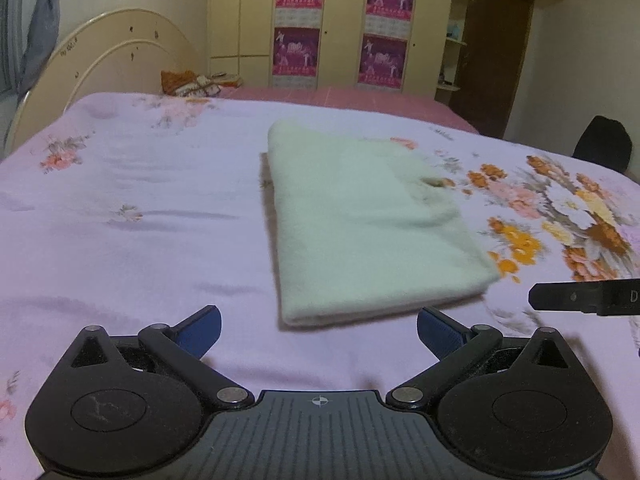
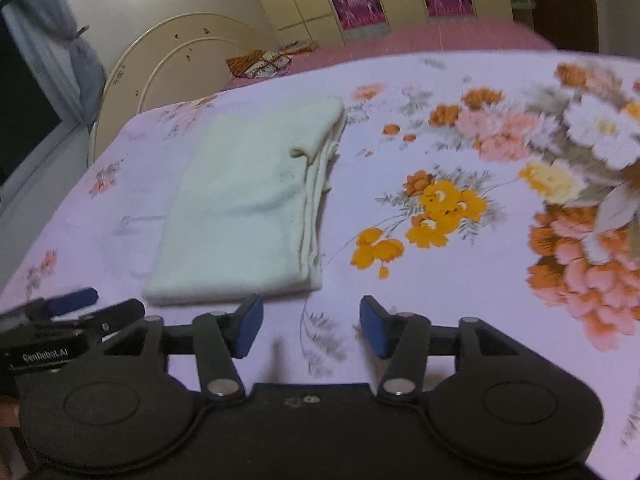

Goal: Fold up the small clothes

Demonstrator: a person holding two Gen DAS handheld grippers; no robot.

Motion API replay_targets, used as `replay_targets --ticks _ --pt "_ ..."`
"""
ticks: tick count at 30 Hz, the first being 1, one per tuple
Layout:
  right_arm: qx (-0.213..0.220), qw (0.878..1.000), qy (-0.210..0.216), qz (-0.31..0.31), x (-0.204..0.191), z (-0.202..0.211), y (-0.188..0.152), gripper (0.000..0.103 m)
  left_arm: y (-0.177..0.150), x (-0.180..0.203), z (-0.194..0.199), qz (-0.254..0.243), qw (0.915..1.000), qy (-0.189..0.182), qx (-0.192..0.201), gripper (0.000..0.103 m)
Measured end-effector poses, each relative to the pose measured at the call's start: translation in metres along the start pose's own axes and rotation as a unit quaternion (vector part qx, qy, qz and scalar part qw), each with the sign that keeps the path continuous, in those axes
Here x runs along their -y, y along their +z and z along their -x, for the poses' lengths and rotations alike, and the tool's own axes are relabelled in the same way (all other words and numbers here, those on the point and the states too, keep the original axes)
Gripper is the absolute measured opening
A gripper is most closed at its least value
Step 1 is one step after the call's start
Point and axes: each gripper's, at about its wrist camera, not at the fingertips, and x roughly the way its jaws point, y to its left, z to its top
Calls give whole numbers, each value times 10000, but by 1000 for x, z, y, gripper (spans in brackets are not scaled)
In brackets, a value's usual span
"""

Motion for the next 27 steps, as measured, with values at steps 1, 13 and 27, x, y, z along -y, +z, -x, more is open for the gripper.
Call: replay_targets --ticks 1,13,27 --pt "70 9999 -48 56 -4 7 -3 60 -1 1 6 8 10000 -9 8 103" --pt "521 9972 -218 489 -45 78 -37 60 -26 19 85 -129 9993 -248 248 103" --pt "911 9925 -418 698 -82 141 -72 67 -50 14 162 -18 9977 -456 501 103"
